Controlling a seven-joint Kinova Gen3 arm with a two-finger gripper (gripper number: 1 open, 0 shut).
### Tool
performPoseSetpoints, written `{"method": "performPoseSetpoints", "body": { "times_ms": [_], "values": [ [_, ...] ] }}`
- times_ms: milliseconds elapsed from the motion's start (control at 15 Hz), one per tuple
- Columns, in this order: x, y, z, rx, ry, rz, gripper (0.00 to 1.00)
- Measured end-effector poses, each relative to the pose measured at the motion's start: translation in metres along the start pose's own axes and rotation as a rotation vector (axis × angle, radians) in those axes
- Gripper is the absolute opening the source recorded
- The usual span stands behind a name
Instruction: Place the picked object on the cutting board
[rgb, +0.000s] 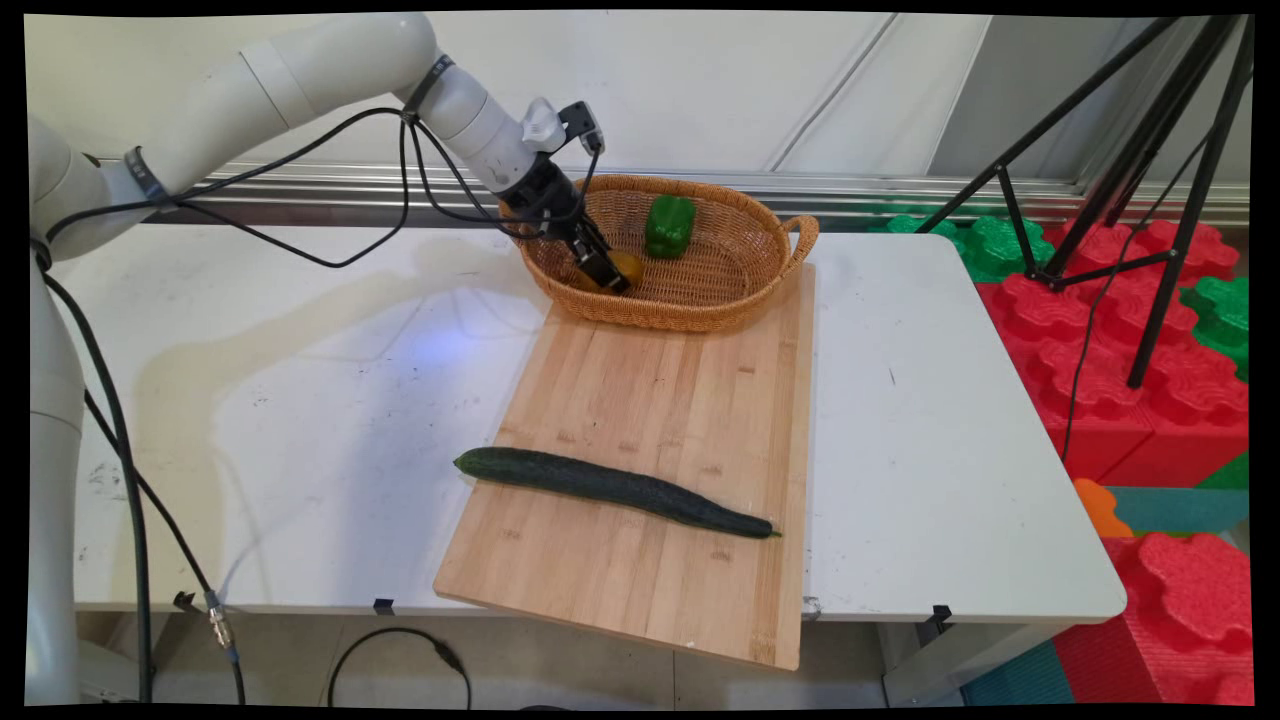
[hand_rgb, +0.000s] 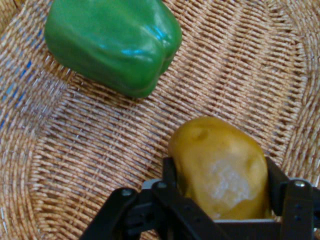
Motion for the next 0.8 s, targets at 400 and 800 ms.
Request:
{"method": "performPoseSetpoints", "body": {
  "times_ms": [400, 800],
  "values": [
    [0.001, -0.002, -0.003, -0.010, 0.012, -0.005, 0.00],
    [0.004, 0.003, -0.031, 0.012, 0.064, 0.002, 0.00]
  ]
}}
